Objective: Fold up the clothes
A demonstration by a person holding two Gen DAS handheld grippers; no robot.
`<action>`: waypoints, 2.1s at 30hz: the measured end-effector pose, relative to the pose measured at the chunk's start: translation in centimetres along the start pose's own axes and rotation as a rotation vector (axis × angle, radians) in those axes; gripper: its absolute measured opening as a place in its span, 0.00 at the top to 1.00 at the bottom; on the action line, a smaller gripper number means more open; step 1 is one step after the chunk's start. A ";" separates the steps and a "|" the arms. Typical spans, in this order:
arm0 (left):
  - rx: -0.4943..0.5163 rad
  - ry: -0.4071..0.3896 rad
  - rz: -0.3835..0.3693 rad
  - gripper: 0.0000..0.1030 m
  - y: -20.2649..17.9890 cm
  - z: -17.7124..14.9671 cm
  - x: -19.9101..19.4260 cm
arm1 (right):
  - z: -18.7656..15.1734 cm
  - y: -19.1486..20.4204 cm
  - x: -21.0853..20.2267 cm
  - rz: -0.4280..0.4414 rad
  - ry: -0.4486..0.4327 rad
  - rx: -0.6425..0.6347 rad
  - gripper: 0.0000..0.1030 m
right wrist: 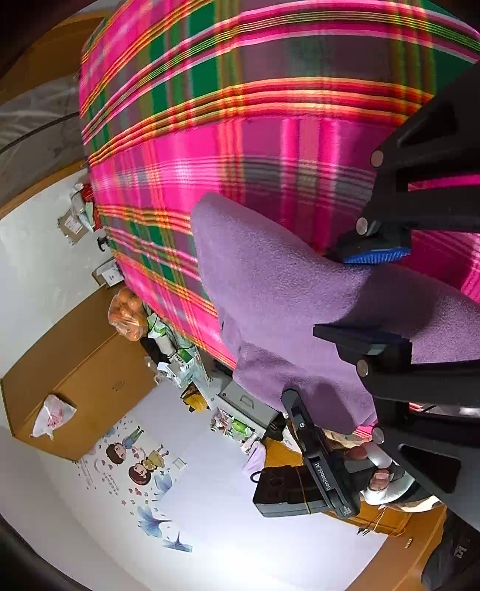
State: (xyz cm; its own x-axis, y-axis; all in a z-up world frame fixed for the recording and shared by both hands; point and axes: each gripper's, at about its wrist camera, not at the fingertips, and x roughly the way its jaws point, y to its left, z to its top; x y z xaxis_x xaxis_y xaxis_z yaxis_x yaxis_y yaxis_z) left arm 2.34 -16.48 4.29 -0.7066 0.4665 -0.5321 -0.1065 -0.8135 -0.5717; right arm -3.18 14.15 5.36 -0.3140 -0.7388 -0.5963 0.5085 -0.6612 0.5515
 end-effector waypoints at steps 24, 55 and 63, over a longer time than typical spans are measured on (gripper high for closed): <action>0.028 -0.170 0.094 0.81 6.7 16.7 3.9 | 16.7 -0.1 11.9 0.049 -0.043 -0.089 0.72; 0.040 -0.075 0.414 0.83 9.8 12.9 7.3 | 12.7 0.7 16.4 -0.197 0.060 -0.256 0.71; -0.005 -0.114 0.384 0.82 10.4 11.4 5.9 | 11.4 0.1 15.9 -0.230 0.077 -0.253 0.71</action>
State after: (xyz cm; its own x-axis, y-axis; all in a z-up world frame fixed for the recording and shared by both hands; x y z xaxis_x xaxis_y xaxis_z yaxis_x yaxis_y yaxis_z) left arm -10.95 -26.10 2.33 -0.7675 0.0865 -0.6351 0.1843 -0.9193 -0.3478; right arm -17.22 0.86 2.58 -0.3871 -0.5558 -0.7357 0.6172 -0.7489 0.2411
